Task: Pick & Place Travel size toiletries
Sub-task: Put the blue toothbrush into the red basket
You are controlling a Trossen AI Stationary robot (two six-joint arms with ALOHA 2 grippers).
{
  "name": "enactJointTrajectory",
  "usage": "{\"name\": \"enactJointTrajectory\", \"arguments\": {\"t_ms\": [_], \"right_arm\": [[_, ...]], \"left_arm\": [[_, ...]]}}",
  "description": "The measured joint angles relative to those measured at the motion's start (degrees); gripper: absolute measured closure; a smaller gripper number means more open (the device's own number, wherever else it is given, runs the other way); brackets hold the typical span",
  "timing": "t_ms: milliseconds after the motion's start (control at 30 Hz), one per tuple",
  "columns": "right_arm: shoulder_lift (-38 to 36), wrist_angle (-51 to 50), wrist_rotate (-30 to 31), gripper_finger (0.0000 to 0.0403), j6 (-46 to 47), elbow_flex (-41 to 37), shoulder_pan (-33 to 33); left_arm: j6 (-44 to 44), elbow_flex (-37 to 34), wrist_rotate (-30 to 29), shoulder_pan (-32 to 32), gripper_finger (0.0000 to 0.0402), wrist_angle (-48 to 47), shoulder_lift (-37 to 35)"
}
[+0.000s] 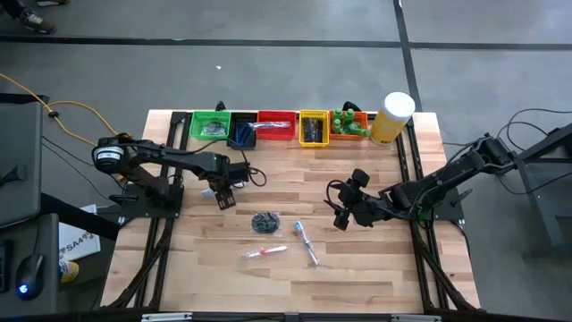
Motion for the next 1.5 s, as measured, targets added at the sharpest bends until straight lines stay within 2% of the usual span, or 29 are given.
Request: {"name": "enactJointTrajectory", "arguments": {"t_ms": [133,333,400,533,667,800,933,1067,1233,1367,1500], "right_arm": [[0.0,0.0,0.0,0.0167,0.0,0.0,0.0],[0.0,0.0,0.0,0.0167,0.0,0.0,0.0],[0.0,0.0,0.0,0.0167,0.0,0.0,0.0],[0.0,0.0,0.0,0.0167,0.0,0.0,0.0],[0.0,0.0,0.0,0.0167,0.0,0.0,0.0],[0.0,0.0,0.0,0.0167,-0.2,0.0,0.0],[0.0,0.0,0.0,0.0167,-0.2,0.0,0.0],[0.0,0.0,0.0,0.0167,-0.2,0.0,0.0],[0.0,0.0,0.0,0.0167,-0.2,0.0,0.0],[0.0,0.0,0.0,0.0167,-0.2,0.0,0.0],[0.0,0.0,0.0,0.0167,-0.2,0.0,0.0]], "left_arm": [[0.0,0.0,1.5,0.0,0.0272,0.0,0.3],[-0.1,-0.1,3.1,0.0,0.0365,0.0,0.4],[-0.2,0.0,3.1,0.0,0.0383,-0.1,0.4],[-0.3,2.5,2.9,0.0,0.0374,-2.7,0.8],[0.5,9.0,1.9,0.0,0.0378,-5.2,0.7],[4.8,16.7,-2.0,0.0,0.0384,-7.6,0.7],[9.8,24.8,-8.8,0.5,0.0384,-7.6,0.6],[13.6,32.5,-10.0,3.3,0.0384,-7.1,1.8],[20.0,41.7,-10.4,9.0,0.0384,-8.1,6.6],[24.0,49.4,-13.0,12.8,0.0384,-9.6,12.9],[25.4,55.7,-11.4,15.4,0.0384,-8.4,19.1]]}}
